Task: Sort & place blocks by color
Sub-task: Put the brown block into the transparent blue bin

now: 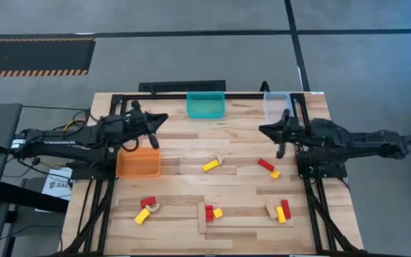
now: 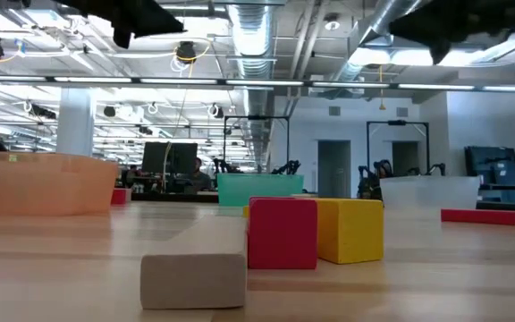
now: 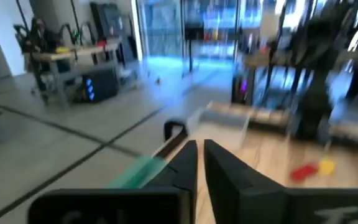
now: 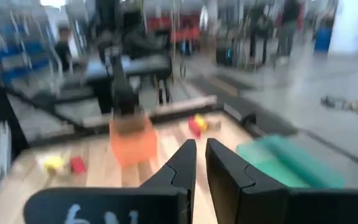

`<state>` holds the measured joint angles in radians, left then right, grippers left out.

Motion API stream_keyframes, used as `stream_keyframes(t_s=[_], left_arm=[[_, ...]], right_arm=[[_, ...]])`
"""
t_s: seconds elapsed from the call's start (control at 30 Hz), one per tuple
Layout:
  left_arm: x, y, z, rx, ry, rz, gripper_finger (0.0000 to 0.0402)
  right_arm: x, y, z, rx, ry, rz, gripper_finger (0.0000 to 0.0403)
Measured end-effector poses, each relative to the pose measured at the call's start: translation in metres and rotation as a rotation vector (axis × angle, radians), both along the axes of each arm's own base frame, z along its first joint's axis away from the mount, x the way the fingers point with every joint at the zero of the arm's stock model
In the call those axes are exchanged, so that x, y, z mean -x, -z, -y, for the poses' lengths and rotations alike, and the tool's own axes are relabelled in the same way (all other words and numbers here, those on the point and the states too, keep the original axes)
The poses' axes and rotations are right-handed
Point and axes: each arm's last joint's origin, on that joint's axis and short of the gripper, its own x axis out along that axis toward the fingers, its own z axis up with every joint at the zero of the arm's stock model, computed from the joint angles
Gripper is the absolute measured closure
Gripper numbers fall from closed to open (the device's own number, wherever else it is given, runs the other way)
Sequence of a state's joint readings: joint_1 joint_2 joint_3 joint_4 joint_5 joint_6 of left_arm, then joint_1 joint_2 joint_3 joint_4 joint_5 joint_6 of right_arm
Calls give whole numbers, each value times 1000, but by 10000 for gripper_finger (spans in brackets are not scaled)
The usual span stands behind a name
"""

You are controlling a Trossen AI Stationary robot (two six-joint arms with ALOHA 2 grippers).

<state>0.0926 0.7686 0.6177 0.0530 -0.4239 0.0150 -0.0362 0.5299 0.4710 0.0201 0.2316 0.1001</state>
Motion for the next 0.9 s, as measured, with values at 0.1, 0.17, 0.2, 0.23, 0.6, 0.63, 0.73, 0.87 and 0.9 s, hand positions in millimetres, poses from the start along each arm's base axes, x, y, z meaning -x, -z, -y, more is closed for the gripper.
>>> stream_keyframes(t_s=[0.1, 0.17, 0.2, 0.23, 0.6, 0.63, 0.73, 0.87, 0.9], left_arm=[[-1, 0, -3, 2, -17, -86, 339], [0, 0, -4, 4, -22, -108, 312], [0, 0, -4, 2, -23, -113, 297], [1, 1, -4, -3, -23, -124, 281], [19, 7, -3, -7, -51, -250, 115], [20, 8, -2, 0, -51, -252, 104], [20, 9, -2, 24, -45, -257, 79], [18, 12, -1, 46, -7, -267, 64], [18, 12, -1, 49, 1, -274, 63]], right_arm=[[-26, -11, -1, -37, -11, -87, 342], [-47, -19, -1, -97, -7, -129, 340], [-57, -21, -1, -131, 0, -166, 338], [-66, -23, -1, -159, 8, -209, 334], [-157, -35, 0, -378, 153, -687, 210], [-164, -33, 1, -388, 172, -725, 196], [-182, -23, 8, -478, 260, -824, 161], [-202, 0, 16, -599, 305, -931, 141], [-207, 7, 18, -627, 317, -952, 139]])
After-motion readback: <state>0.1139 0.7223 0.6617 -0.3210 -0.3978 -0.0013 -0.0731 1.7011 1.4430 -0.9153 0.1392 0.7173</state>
